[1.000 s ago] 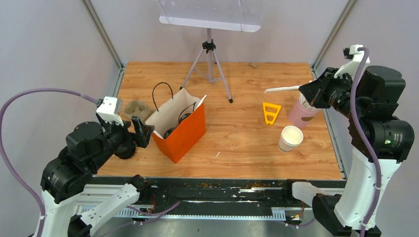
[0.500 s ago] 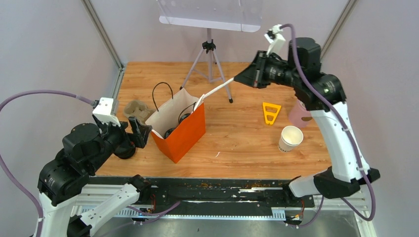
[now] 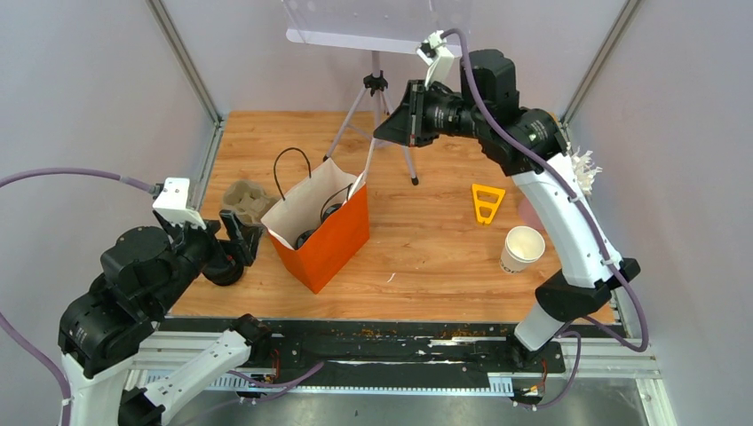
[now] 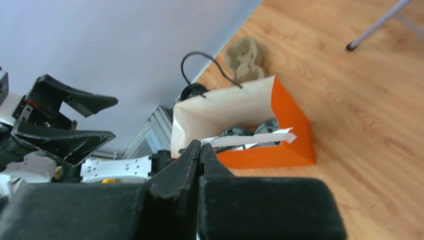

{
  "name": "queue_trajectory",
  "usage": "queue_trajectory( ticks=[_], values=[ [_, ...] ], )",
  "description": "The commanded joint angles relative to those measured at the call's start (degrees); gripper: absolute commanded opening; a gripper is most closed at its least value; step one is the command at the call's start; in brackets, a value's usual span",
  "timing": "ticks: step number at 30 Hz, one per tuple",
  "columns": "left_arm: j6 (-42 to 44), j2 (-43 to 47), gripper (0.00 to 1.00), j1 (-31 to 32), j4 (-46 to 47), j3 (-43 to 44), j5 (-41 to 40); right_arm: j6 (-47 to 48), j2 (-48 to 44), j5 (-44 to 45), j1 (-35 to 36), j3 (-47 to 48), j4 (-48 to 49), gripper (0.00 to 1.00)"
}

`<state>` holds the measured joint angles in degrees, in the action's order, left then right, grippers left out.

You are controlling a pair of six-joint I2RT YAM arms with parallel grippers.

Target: Pack the takeout coffee

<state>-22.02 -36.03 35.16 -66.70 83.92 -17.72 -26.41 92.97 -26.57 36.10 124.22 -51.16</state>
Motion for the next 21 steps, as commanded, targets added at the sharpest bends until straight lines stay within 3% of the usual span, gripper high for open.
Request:
queue_trajectory(
  ticks=[1, 5, 10, 21],
  values=[
    [-1.0, 0.7, 1.0, 0.2, -0.5, 0.9, -1.7, 5.7, 1.2, 7.8, -0.7, 14.0, -6.8, 0.0],
    [-1.1, 0.9, 1.0, 0.2, -0.9, 0.9, -2.1, 7.7, -0.9, 10.7, -1.9, 15.3, -5.9, 0.0],
    [-1.5, 0.9, 1.0, 0.2, -0.7, 1.0, -2.5, 3.0, -5.5, 6.5, -1.8, 5.5, 1.7, 0.0],
    [-1.1, 0.6, 1.0, 0.1, -0.8, 1.3, -2.2, -1.8, -3.1, -1.6, 2.7, 0.7, 8.4, 0.0]
  ],
)
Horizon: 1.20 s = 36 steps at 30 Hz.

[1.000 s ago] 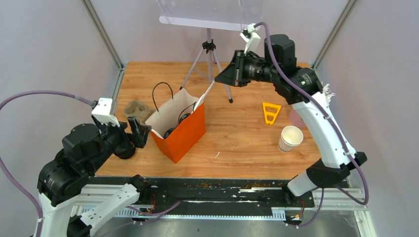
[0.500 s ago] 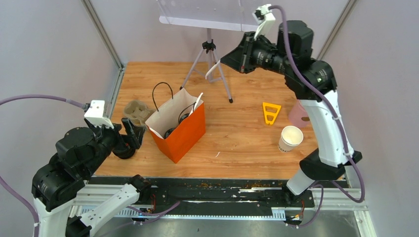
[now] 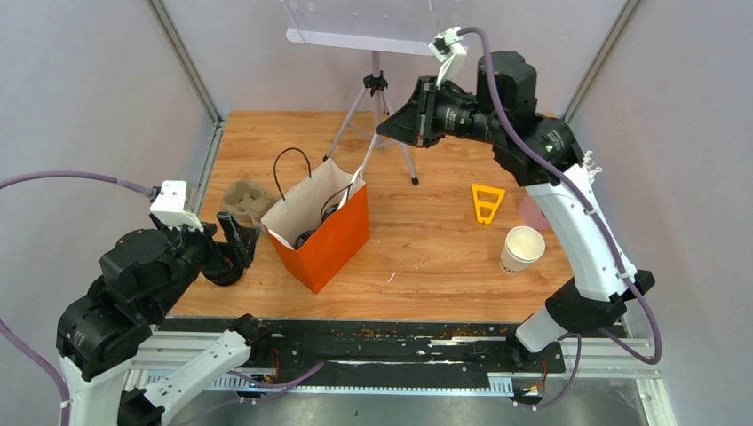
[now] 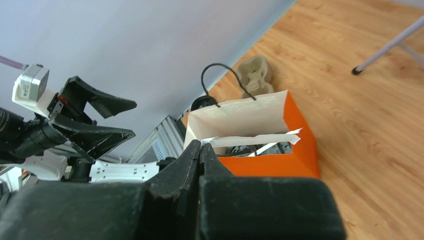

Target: Pack the takeout coffee

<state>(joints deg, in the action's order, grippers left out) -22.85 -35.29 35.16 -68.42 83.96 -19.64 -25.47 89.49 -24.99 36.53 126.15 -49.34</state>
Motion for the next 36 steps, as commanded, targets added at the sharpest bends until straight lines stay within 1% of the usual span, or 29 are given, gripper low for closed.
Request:
queue_trajectory(
  ticks=[1, 5, 10, 17, 20, 27, 31, 34, 36],
  values=[
    [-0.3, -0.2, 1.0, 0.1, 0.9, 1.1, -0.2, -2.7, 0.6, -2.8, 3.2, -1.3, 7.0, 0.0],
    [-0.2, 0.0, 1.0, 0.1, 0.8, 1.2, -0.5, -3.6, 2.4, -2.7, 4.4, 0.5, 7.0, 0.0],
    [0.2, 0.0, 1.0, 0.1, 0.2, 1.5, -1.0, -2.5, 4.5, -1.6, 4.7, 5.8, 3.6, 0.0],
    [0.1, -0.1, 1.0, 0.1, 1.2, 0.8, -0.9, -1.1, 3.4, 4.5, 4.7, 8.7, 2.1, 0.0],
    [-0.4, -0.2, 1.0, 0.2, 1.4, 0.8, -0.6, -2.0, 2.7, 4.5, 4.7, 8.3, 3.5, 0.0],
    [-0.6, -0.2, 1.0, 0.1, 1.6, 0.6, -0.1, -6.5, 2.8, -0.5, 5.7, 4.1, 7.9, 0.0],
    [-0.5, 0.0, 1.0, 0.1, 1.5, 0.6, -0.4, -9.5, 3.0, -2.7, 7.4, -0.8, 11.1, 0.0],
    [-0.9, 0.2, 1.0, 0.1, 1.2, 0.4, -0.7, -11.0, 4.1, -3.3, 9.1, -3.2, 11.7, 0.0],
    [-1.1, 0.6, 1.0, 0.2, 1.2, 0.0, -0.8, -13.0, 4.7, -5.2, 10.2, -5.7, 14.6, 0.0]
  ],
)
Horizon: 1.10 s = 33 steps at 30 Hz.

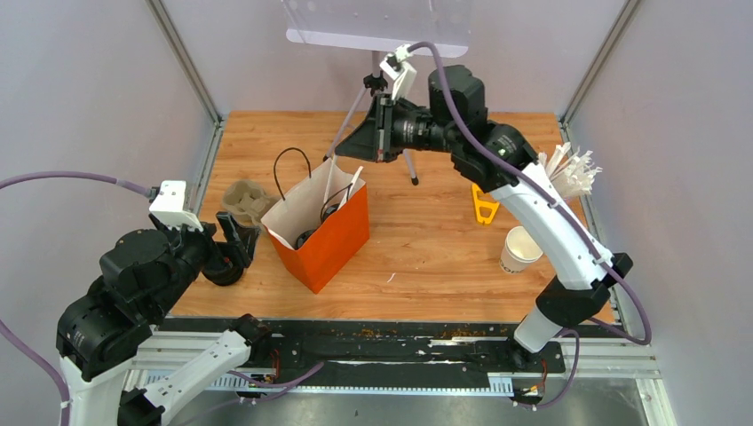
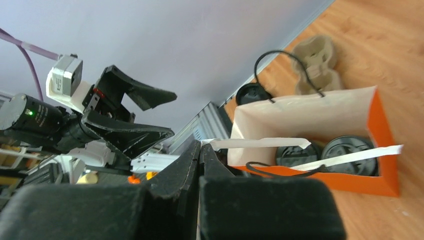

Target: Pack the takeout coffee

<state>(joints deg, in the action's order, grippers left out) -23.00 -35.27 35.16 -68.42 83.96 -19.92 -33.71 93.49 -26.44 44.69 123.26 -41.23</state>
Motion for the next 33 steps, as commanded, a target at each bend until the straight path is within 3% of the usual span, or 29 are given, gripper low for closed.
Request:
queue_trajectory(
  ticks=[1, 7, 9, 16, 21, 22, 23, 27, 30, 33],
  values=[
    [-1.0, 0.7, 1.0, 0.2, 1.2, -0.2, -0.6, -6.1, 0.8, -4.7, 2.5, -4.4, 8.7, 0.0],
    [-1.3, 1.0, 1.0, 0.1, 1.1, -0.5, -0.7, -6.7, 2.4, -6.1, 1.8, -14.0, 14.2, 0.0],
    [-1.3, 1.0, 1.0, 0.1, 1.0, -0.6, -0.7, -6.2, 2.8, -5.6, -0.1, -16.1, 13.2, 0.08],
    [-1.4, 0.9, 1.0, 0.1, 0.4, 0.1, -1.8, 0.9, 3.7, -1.7, -7.2, -6.8, 0.4, 0.54],
    [-0.5, -0.4, 1.0, 0.1, 1.3, 2.0, -2.5, 6.6, 0.5, -0.2, -11.8, -4.7, -7.2, 0.7],
    [-0.2, -0.9, 1.0, 0.1, 1.4, 2.6, -2.5, 8.5, -0.6, -0.4, -12.7, -6.0, -8.0, 0.89],
    [0.3, -1.6, 1.0, 0.1, 1.7, 3.3, -2.5, 10.5, -1.8, 0.4, -13.6, -6.7, -9.7, 0.99],
    [1.1, -4.3, 1.0, 0.1, 2.9, 6.0, -2.3, 19.4, -6.1, 9.9, -14.3, -6.1, -18.3, 1.0],
    [1.1, -6.5, 1.0, 0.1, 4.3, 8.1, -1.0, 20.1, -9.8, 18.0, -14.3, -4.9, -22.2, 1.0],
    [0.0, -8.3, 1.0, 0.1, 6.1, 10.0, 0.4, 19.4, -16.0, 20.3, -14.2, -9.4, -20.4, 1.0]
  ],
)
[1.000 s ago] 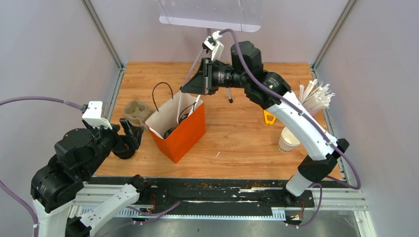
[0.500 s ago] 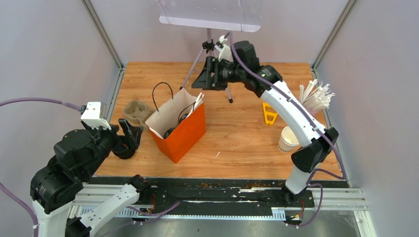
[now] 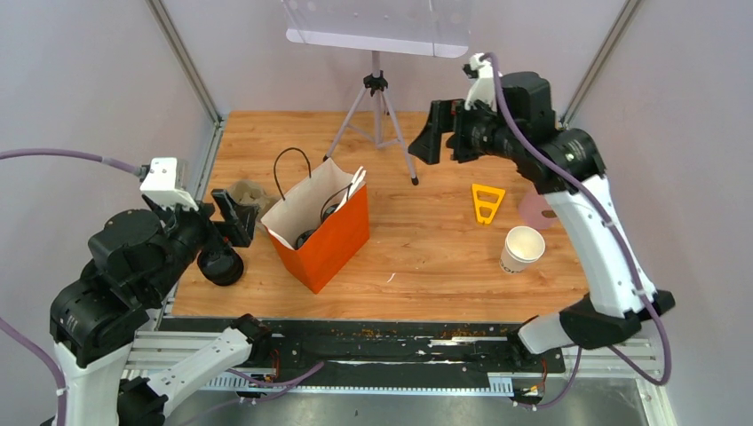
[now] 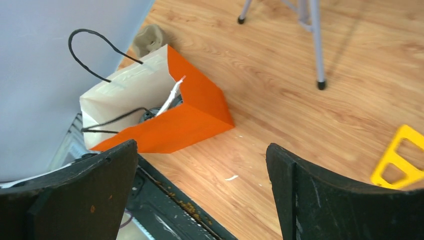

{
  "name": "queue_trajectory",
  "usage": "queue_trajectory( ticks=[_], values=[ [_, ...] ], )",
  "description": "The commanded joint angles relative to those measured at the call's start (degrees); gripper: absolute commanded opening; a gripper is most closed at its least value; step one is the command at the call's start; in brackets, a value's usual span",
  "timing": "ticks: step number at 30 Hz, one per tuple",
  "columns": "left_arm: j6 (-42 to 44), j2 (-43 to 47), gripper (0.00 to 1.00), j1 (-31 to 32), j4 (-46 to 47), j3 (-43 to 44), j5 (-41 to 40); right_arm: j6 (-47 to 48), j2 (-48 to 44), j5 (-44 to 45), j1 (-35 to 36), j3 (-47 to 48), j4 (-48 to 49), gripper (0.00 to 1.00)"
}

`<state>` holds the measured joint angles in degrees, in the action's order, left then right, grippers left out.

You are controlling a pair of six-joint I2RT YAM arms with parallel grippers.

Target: Pack the takeout coffee

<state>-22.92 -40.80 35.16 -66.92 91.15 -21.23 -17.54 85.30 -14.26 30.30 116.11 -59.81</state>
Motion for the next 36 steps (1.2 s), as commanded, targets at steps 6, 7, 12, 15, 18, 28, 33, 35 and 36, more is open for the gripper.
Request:
queue_trajectory(
  ticks=[6, 7, 12, 15, 18, 28, 33, 35, 36],
  values=[
    [-1.7, -3.3, 1.0, 0.1, 9.1, 1.8, 4.9, 0.5, -20.0, 10.5, 0.2, -14.4, 3.8, 1.0],
    [-1.7, -3.2, 1.0, 0.1, 9.3, 1.3, 5.0, 0.1, -21.7, 10.8, 0.2, -15.9, 4.2, 1.0],
    [-3.2, -0.7, 1.0, 0.1, 12.2, -3.9, 5.3, -5.3, -28.7, 13.3, 0.3, -23.8, 6.3, 1.0],
    [-3.7, 0.6, 1.0, 0.1, 13.7, -5.8, 6.0, -8.8, -31.3, 16.8, 0.3, -26.2, 6.5, 1.0],
    [-3.4, 0.9, 1.0, 0.1, 14.0, -6.2, 5.8, -10.4, -33.1, 23.2, 0.3, -26.9, 6.3, 1.0],
    [-1.7, -0.1, 1.0, 0.2, 13.9, -6.1, 5.3, -5.3, -34.0, 21.8, 0.3, -27.1, 12.0, 1.0],
    [-1.4, -0.3, 1.0, 0.1, 14.6, -6.3, 5.4, -5.1, -33.6, 20.3, 0.2, -28.4, 12.3, 1.0],
    [-1.3, -0.4, 1.0, 0.1, 14.6, -6.1, 5.3, -4.8, -33.7, 20.2, 0.3, -28.6, 12.7, 1.0],
    [-1.2, -0.6, 1.0, 0.1, 14.5, -6.0, 5.1, -4.7, -33.8, 20.2, 0.2, -28.5, 12.9, 1.0]
  ],
)
